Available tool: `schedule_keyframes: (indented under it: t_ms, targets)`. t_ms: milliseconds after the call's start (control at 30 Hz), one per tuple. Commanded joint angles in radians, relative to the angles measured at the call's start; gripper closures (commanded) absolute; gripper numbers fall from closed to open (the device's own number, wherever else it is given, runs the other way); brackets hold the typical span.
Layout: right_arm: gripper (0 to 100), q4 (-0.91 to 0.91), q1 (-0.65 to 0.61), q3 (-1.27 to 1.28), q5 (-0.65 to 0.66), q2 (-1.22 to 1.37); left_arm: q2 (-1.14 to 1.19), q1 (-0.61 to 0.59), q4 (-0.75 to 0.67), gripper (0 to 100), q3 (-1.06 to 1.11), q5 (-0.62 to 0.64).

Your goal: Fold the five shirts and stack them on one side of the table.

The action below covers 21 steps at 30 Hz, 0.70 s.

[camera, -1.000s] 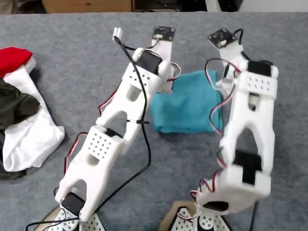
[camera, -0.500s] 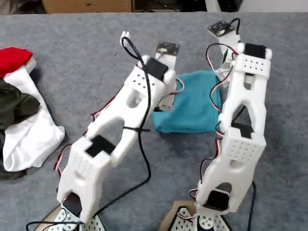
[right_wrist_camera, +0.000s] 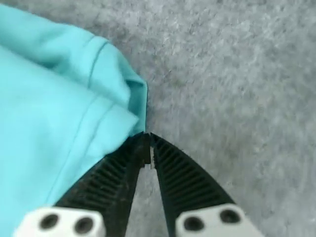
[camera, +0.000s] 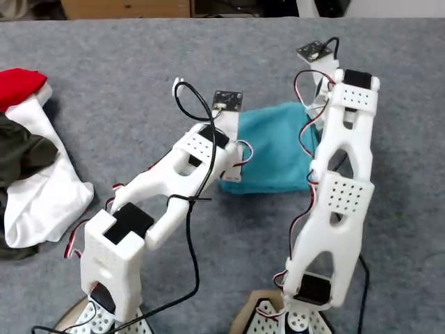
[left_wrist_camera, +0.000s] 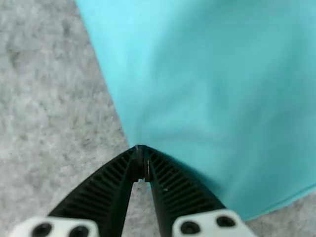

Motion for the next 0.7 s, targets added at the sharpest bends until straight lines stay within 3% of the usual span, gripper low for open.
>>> schedule_keyframes:
  t_ms: [0, 267, 467, 667]
  targets:
    - [99.3, 0.006, -0.005, -0.143, -0.011, 0.053, -0.054, 0.012, 0.017, 98, 0.002, 0.003]
    - [99.3, 0.192, -0.013, -0.435, -0.011, 0.111, -0.064, 0.026, 0.018, 98, -0.046, -0.037]
    - [99.3, 0.410, -0.012, -0.717, -0.011, 0.088, -0.056, -0.091, 0.017, 98, -0.190, -0.037]
    - [99.3, 0.410, 0.012, -0.559, -0.098, 0.079, -0.021, -0.166, -0.044, 98, -0.310, -0.032]
